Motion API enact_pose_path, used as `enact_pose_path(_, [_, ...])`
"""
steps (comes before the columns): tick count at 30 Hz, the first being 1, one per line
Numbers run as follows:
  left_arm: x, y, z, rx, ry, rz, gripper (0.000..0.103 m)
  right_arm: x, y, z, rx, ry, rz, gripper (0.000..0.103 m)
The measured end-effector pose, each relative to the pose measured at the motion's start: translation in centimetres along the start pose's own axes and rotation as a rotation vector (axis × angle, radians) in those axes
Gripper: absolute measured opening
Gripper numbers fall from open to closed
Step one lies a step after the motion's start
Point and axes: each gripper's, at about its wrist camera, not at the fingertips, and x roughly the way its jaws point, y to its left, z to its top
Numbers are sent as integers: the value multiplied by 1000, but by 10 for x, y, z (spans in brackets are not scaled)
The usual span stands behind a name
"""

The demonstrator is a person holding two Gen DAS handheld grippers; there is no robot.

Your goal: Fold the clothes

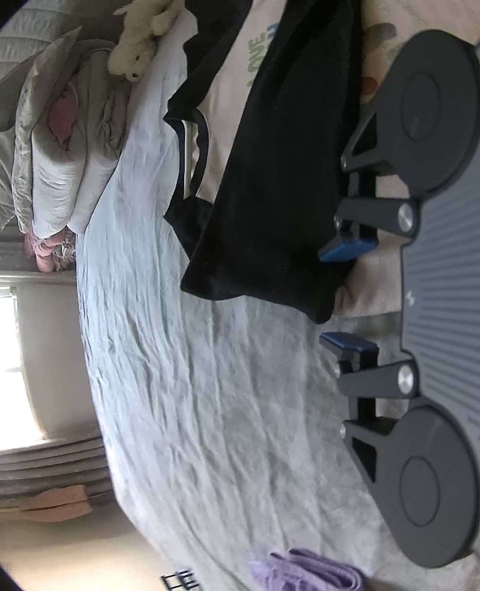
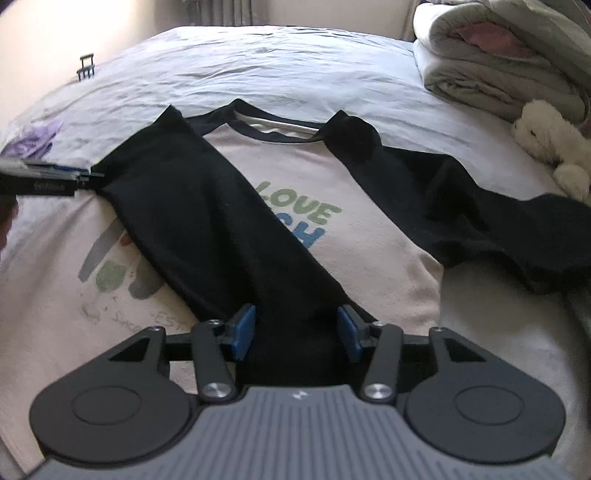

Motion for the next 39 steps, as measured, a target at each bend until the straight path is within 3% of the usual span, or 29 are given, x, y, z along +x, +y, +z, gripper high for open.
enact_pose_path(6, [-5, -2, 2, 2, -8, 7, 44, -4, 4, 1, 20, -23, 2, 51])
enact_pose_path(16, [0, 0, -1, -26, 23, 4, 45, 2, 4, -2, -9, 13, -12, 54])
enact_pose_path(20, [0, 1, -2, -41, 30, 6, 47, 0, 0, -4, -24, 29, -28, 66])
enact_pose_path(23, [0, 1, -2, -39, 30, 9, 47, -2, -2, -5, -19, 32, -25, 67])
enact_pose_path(31, [0, 2, 0, -55, 37, 5, 47, -17, -8, -4, 13, -46, -20, 67])
enact_pose_path(32, [0, 1, -1, -51, 35, 8, 47, -16, -9, -3, 27, -37, -3, 66])
enact_pose_path(35, [0, 1, -1, -49, 34, 10, 47, -6, -10, -5, 49, 21, 30, 47])
enact_pose_path(39, [1, 1, -1, -48, 32, 14, 48, -7, -12, -5, 51, 42, 38, 45])
